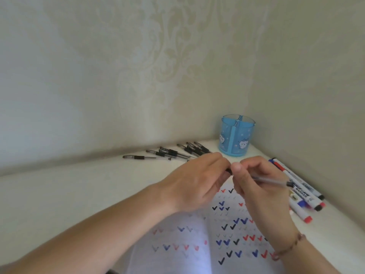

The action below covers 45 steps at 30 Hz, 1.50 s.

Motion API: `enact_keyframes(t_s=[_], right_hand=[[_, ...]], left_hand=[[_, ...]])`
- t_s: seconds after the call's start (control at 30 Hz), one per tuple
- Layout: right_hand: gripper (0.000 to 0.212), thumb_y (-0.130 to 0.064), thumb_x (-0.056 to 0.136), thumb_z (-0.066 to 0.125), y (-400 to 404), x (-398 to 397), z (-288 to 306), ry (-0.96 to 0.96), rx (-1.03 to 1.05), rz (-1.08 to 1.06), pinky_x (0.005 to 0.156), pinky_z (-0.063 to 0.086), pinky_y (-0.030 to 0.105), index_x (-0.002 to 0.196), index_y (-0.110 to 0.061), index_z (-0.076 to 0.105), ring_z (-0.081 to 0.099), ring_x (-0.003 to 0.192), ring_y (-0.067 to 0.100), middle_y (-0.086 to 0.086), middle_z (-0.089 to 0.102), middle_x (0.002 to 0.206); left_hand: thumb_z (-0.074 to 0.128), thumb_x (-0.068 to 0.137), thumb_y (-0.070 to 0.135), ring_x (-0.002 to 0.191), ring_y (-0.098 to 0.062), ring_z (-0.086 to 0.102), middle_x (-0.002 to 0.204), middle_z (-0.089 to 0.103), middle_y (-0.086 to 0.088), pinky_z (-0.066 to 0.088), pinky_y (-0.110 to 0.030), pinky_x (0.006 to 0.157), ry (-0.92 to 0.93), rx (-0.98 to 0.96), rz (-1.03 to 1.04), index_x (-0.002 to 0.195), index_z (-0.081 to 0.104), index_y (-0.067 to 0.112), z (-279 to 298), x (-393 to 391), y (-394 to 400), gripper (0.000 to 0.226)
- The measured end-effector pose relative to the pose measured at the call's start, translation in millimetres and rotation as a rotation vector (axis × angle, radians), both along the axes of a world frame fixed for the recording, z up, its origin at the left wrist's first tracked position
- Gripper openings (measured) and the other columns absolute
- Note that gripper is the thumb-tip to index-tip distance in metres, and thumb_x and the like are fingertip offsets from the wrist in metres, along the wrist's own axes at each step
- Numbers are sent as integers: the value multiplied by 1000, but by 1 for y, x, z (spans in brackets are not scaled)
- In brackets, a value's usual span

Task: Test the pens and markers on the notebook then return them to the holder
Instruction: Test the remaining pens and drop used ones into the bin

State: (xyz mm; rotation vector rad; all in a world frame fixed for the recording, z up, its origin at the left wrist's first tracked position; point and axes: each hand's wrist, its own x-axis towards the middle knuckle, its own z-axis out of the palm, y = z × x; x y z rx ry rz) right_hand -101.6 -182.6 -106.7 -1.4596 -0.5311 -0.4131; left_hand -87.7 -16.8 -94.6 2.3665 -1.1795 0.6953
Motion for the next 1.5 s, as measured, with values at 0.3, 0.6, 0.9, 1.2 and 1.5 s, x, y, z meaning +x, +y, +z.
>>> enact_keyframes(t_s=[0.3,0.6,0.9,1.2,1.5], right_hand=[[37,-39,93,49,2,-4,-6,-70,-340,31,45,37,18,68,-12,49,47,44,9,5,55,52],[20,-27,92,59,-14,-25,26,178,-219,59,44,42,30,89,-17,76,65,55,31,12,72,68],[38,-21,71,82,-29,-65,-24,401,-288,-77,42,32,20,53,-6,52,45,37,20,9,55,41],[44,-10,75,78,-25,-68,-29,322,-480,-102,42,28,17,52,-2,42,34,44,7,11,42,45],[33,-17,68,65,-23,-67,-30,320,-577,-93,43,25,26,54,-1,40,33,48,12,25,43,53]], left_hand=[[32,104,38,51,-9,43,68,61,9,41,-23,48,83,-55,-73,104,50,21,-36,13,19,25],[33,89,14,72,-15,40,80,45,0,35,-20,65,509,-491,-35,109,43,28,-42,27,45,26],[54,92,-5,77,-9,61,87,66,6,45,-16,75,503,-259,-3,108,54,23,-41,28,43,33],[68,89,9,81,5,62,88,72,18,38,-4,74,513,-245,80,116,61,30,-36,23,40,35],[72,85,6,84,2,67,86,73,12,46,-9,77,490,-283,46,93,58,26,-33,18,36,27]])
